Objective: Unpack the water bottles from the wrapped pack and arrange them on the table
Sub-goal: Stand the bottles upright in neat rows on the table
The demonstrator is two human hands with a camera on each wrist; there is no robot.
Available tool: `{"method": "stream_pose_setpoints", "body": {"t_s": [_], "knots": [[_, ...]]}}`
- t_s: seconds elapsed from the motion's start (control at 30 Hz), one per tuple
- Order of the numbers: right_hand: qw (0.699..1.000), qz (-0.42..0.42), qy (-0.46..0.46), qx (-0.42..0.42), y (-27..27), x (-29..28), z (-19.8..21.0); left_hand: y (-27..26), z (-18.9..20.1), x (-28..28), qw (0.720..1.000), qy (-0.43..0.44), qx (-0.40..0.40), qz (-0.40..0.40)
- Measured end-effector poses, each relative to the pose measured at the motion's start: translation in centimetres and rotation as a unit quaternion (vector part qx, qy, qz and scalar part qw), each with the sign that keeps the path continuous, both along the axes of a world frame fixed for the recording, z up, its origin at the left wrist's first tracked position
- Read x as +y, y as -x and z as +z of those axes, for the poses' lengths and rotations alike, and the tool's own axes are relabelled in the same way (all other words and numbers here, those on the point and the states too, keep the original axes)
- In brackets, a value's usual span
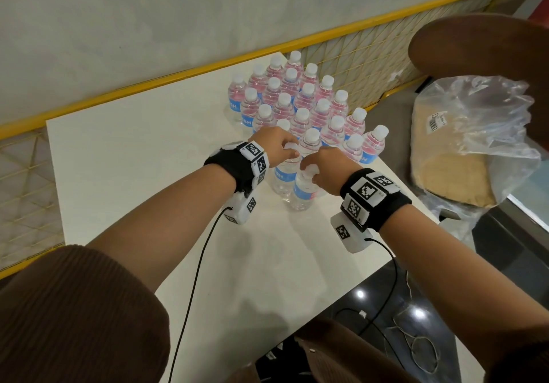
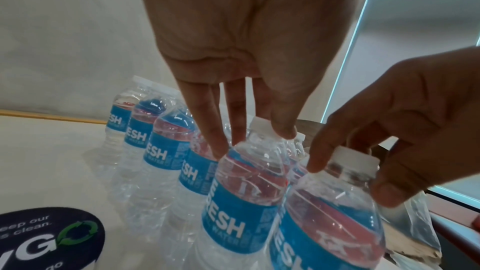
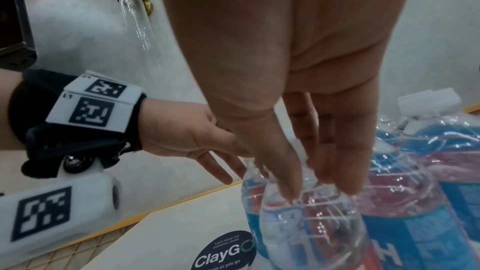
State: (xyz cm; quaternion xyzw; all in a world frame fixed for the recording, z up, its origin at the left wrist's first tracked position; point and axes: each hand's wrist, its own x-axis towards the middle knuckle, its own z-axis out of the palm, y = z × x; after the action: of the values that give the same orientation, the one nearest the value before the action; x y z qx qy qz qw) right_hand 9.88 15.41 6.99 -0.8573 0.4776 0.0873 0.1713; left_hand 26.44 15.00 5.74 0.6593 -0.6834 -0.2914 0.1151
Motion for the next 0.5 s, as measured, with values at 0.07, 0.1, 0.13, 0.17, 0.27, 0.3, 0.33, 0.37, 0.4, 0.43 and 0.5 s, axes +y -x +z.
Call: {"method": "stream_pose_setpoints", "body": {"t_s": [0.07,0.1,0.13,0.17,0.27,0.3,0.33,0.37,0.4,0.43,0.5], "knots": [[0.999,-0.03,-0.007,-0.01,-0.02,0.36,0.04,-0.11,-0.16,0.08,1.0,0.002,0.007,0.003],[0.998,-0.052,-0.012,-0.018,-0.11,0.53,0.05,-0.17,-0.24,0.14,1.0,0.004,0.01,0.005],[0.997,-0.072,-0.013,-0.021,-0.2,0.6,0.05,-0.24,-0.25,0.19,1.0,0.006,0.014,0.006],[0.996,-0.084,-0.009,-0.019,-0.33,0.6,0.03,-0.31,-0.27,0.23,1.0,0.007,0.017,0.008],[0.997,-0.076,0.005,-0.004,-0.61,0.25,-0.07,-0.39,-0.24,0.26,1.0,0.009,0.024,0.011],[0.998,-0.065,0.007,0.0,-0.64,0.2,-0.03,-0.39,-0.26,0.24,1.0,0.008,0.024,0.01],[0.999,-0.053,0.01,0.003,-0.61,0.16,-0.05,-0.34,-0.28,0.22,1.0,0.007,0.024,0.01],[0.999,-0.04,0.015,0.004,-0.56,0.15,-0.1,-0.32,-0.32,0.18,1.0,0.005,0.025,0.011],[0.999,-0.031,0.02,0.001,-0.49,0.16,-0.17,-0.3,-0.32,0.17,1.0,0.005,0.025,0.011],[0.999,-0.024,0.026,-0.001,-0.46,0.18,-0.25,-0.28,-0.33,0.15,1.0,0.004,0.025,0.011],[0.999,-0.017,0.033,-0.003,-0.39,0.21,-0.44,-0.36,-0.39,0.1,0.999,0.006,0.028,0.014]]}}
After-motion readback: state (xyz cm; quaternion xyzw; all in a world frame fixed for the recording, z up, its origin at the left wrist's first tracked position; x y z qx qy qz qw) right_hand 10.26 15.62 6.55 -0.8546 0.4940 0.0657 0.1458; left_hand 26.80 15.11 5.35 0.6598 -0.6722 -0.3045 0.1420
